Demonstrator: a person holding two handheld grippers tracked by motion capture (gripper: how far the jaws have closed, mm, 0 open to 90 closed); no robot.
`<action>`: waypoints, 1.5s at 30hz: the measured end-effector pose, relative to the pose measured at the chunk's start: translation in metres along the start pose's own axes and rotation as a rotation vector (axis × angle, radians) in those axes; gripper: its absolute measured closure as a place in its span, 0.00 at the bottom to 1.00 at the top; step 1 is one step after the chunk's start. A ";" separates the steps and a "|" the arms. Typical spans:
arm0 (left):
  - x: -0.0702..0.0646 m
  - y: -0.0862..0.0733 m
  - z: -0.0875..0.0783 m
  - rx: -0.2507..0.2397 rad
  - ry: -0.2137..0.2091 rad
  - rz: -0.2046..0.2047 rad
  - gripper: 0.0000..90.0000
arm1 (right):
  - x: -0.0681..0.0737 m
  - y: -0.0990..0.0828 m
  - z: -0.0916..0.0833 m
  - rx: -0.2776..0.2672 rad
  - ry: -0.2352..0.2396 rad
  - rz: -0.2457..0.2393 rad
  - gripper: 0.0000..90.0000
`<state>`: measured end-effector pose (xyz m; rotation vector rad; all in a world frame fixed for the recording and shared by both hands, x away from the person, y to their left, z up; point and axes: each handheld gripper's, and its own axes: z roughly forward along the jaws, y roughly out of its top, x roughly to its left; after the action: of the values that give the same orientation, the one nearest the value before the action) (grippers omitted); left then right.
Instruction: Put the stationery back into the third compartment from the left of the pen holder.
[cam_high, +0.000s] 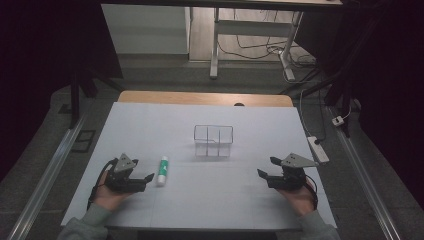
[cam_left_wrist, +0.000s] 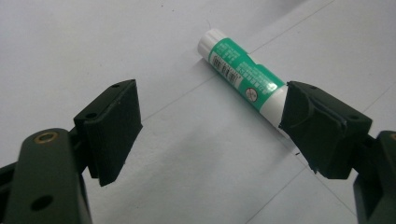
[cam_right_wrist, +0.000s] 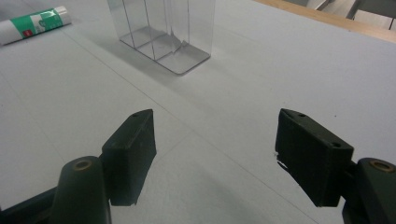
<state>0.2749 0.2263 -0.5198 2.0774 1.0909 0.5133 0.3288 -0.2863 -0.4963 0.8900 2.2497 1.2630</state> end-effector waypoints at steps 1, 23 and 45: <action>-0.001 0.001 -0.001 0.002 0.004 0.003 0.22 | 0.000 0.000 0.000 -0.001 0.000 0.001 0.32; -0.009 0.035 -0.004 0.086 0.028 -0.010 0.23 | -0.001 0.000 0.001 0.006 -0.001 -0.001 0.32; -0.046 0.053 0.033 0.264 0.169 -0.182 0.29 | -0.010 0.006 0.000 -0.064 0.046 0.009 0.32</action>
<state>0.2985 0.1540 -0.5023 2.1590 1.5007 0.4824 0.3380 -0.2912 -0.4903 0.8568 2.2292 1.3647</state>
